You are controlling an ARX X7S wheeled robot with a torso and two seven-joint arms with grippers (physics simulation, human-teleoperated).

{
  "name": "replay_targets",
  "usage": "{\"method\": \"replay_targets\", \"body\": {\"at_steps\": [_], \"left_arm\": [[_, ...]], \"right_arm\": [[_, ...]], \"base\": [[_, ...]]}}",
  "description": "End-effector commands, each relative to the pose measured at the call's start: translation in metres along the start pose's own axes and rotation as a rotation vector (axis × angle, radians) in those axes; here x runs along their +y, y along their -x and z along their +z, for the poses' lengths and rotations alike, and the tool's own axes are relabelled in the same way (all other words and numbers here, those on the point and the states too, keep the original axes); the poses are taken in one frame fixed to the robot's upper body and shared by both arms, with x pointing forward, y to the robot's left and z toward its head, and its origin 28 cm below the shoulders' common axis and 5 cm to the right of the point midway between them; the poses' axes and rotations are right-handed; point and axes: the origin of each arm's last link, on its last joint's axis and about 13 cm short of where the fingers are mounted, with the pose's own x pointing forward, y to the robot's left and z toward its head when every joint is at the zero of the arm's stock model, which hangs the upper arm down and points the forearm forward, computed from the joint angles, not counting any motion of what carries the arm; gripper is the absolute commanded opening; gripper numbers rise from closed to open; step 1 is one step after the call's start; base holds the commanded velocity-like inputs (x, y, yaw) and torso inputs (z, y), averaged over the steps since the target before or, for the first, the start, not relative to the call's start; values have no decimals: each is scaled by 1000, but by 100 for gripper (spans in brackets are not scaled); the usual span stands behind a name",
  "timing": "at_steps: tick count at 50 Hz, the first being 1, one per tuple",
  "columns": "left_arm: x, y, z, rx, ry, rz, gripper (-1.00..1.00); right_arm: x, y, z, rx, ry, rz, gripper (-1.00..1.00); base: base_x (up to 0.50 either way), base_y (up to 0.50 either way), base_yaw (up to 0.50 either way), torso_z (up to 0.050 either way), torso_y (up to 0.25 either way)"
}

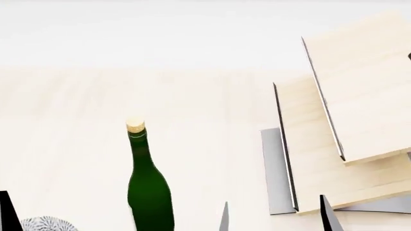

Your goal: Put the wine bottle on the wine rack.

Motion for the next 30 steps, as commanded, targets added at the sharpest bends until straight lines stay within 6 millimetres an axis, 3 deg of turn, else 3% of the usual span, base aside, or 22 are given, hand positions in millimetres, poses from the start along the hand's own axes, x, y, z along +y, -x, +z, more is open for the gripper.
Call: {"method": "replay_targets", "body": {"at_steps": [1, 30], "left_arm": [[0, 0, 1, -1, 0, 0, 100], [-1, 0, 0, 2, 0, -4, 100]], "right_arm": [[0, 0, 0, 0, 3, 1, 100], [1, 0, -1, 3, 2, 7, 100]], "base": [[0, -148, 0, 0, 0], [0, -154, 0, 0, 0]]}}
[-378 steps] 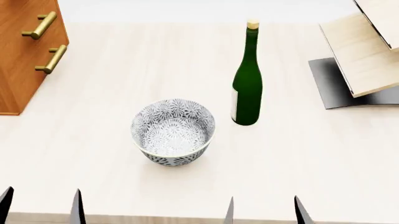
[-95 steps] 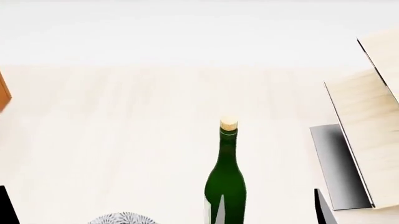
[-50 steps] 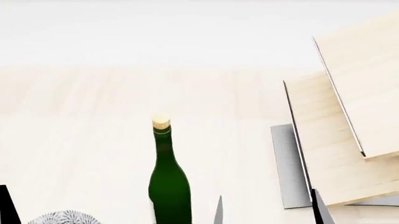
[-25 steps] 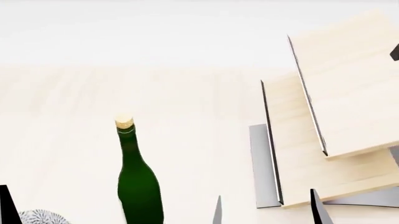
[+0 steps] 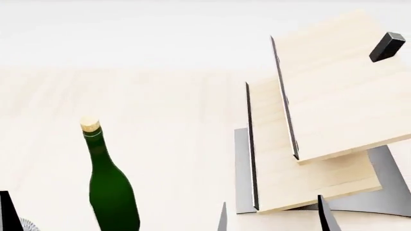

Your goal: Put the wine bottle on the wine rack.

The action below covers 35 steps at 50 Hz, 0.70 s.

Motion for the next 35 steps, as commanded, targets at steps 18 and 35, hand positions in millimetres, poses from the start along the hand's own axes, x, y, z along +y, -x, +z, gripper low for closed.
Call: {"method": "replay_targets", "body": {"at_steps": [18, 35], "left_arm": [[-1, 0, -1, 2, 1, -3, 100], [0, 1, -2, 5, 1, -4, 100]], "right_arm": [[1, 0, -1, 3, 1, 3, 100], [3, 2, -6, 27, 18, 22, 100]], "base": [[0, -153, 0, 0, 0], [0, -94, 0, 0, 0]]}}
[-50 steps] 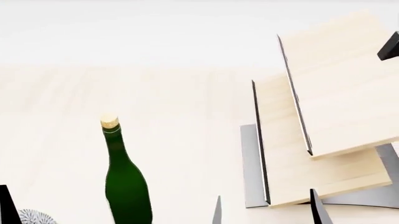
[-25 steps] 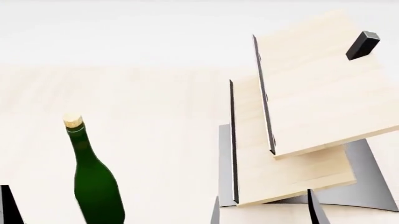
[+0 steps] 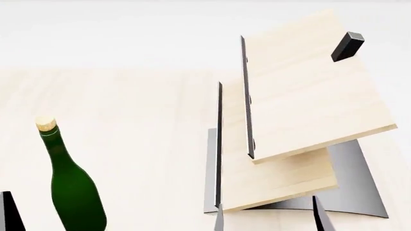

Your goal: Put the wine bottle on the wine rack.

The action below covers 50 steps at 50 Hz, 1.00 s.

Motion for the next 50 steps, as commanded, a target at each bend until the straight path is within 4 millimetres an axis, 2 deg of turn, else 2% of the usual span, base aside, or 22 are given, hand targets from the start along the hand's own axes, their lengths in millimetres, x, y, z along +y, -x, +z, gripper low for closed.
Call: {"method": "replay_targets", "body": {"at_steps": [1, 11, 21, 29, 35, 40, 44, 47, 49, 50], "left_arm": [[0, 0, -1, 1, 0, -1, 100], [0, 1, -1, 3, -1, -3, 100], [-1, 1, -1, 6, -1, -7, 100], [-1, 0, -2, 6, -1, -5, 100], [-1, 0, -2, 5, -3, -6, 100], [0, -1, -2, 4, -3, -3, 100], [0, -1, -2, 3, -3, -1, 100], [0, -1, -2, 1, -3, -3, 100], [0, -1, -2, 0, -2, -2, 100], [0, -1, -2, 0, -3, -1, 100]], "right_arm": [[2, 1, -4, 20, 13, 14, 100], [5, 0, -7, 38, 6, 27, 100], [11, -18, -5, 37, -21, 5, 100], [14, -56, 0, 48, -19, 24, 100], [15, -93, 4, 94, -47, 146, 100], [18, -114, 1, 158, -79, 252, 100], [19, -132, 1, 161, -41, 302, 100], [20, -144, 1, 95, -80, 306, 100], [23, -152, 0, 246, -42, 354, 100], [23, -154, 1, 226, -80, 363, 100]], "base": [[0, 0, 0, 0, 0], [0, 0, 0, 0, 0], [0, 0, 0, 0, 0], [0, 0, 0, 0, 0], [0, 0, 0, 0, 0], [0, 0, 0, 0, 0], [0, 0, 0, 0, 0], [0, 0, 0, 0, 0], [0, 0, 0, 0, 0], [0, 0, 0, 0, 0]]}}
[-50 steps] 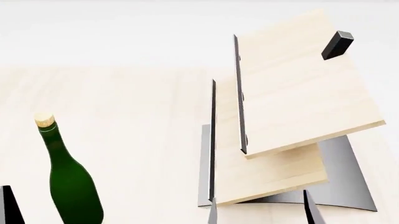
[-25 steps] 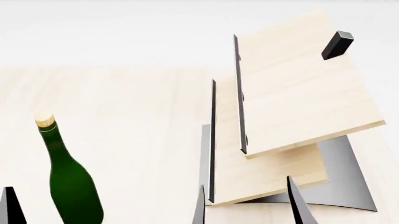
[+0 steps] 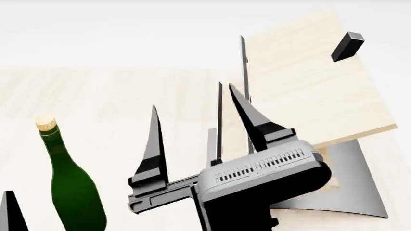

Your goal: Put the wine bottle on the wine rack.

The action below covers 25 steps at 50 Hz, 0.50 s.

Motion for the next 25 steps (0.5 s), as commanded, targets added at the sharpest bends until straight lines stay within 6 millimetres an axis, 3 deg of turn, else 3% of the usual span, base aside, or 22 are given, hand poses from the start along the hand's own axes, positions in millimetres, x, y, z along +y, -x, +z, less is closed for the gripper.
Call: {"method": "replay_targets", "body": {"at_steps": [1, 13, 25], "left_arm": [[1, -1, 0, -5, -1, 3, 100], [2, 0, 0, -7, -2, 7, 100], [2, 0, 0, -7, -2, 10, 100]], "right_arm": [[-3, -47, 14, 117, -62, 184, 100], [-11, -94, 13, 326, -218, 410, 100], [-2, -99, 13, 467, -355, 655, 100]], "base": [[0, 0, 0, 0, 0], [0, 0, 0, 0, 0], [0, 0, 0, 0, 0]]}}
